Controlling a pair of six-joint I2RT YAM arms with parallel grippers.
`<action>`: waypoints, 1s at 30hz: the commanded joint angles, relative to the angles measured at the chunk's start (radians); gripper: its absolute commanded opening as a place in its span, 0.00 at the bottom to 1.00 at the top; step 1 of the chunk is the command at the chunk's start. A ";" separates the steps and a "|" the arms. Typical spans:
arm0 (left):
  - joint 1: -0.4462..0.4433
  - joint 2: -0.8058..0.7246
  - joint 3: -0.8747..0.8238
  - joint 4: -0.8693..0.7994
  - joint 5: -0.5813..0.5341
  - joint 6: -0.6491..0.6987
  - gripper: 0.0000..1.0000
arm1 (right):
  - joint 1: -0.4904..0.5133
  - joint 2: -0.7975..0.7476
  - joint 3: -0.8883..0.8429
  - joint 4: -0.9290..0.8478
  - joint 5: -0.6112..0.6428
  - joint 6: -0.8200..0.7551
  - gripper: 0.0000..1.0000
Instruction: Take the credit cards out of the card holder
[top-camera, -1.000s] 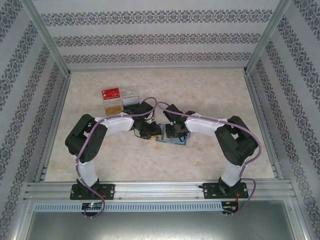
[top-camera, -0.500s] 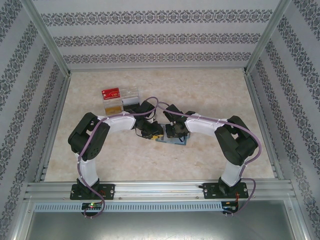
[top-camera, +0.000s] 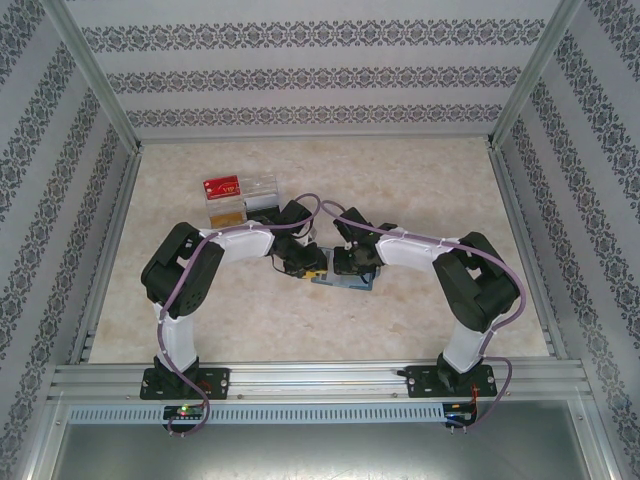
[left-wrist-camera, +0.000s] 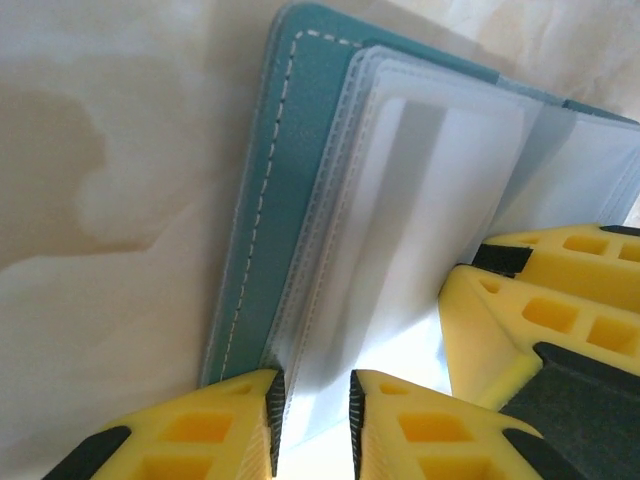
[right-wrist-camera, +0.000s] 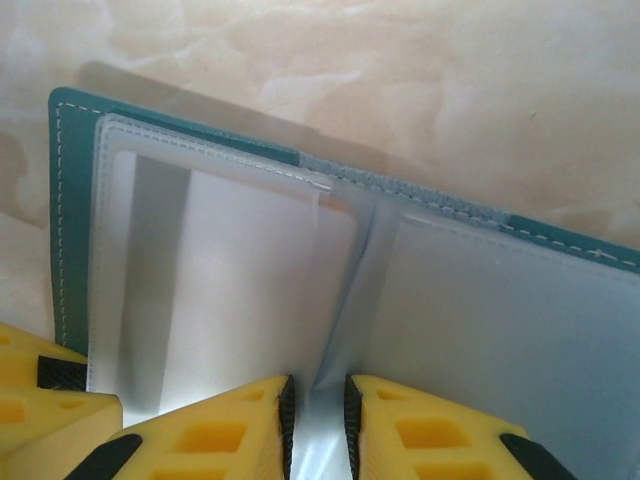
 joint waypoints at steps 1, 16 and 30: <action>-0.018 0.031 0.016 0.003 0.021 0.037 0.25 | -0.011 0.026 -0.048 -0.009 -0.009 0.015 0.24; -0.015 -0.047 -0.006 0.036 0.003 0.035 0.00 | -0.053 -0.205 -0.047 -0.002 -0.090 0.031 0.40; -0.050 -0.037 0.001 0.263 0.203 -0.067 0.36 | -0.127 -0.483 -0.186 0.020 -0.082 0.072 0.48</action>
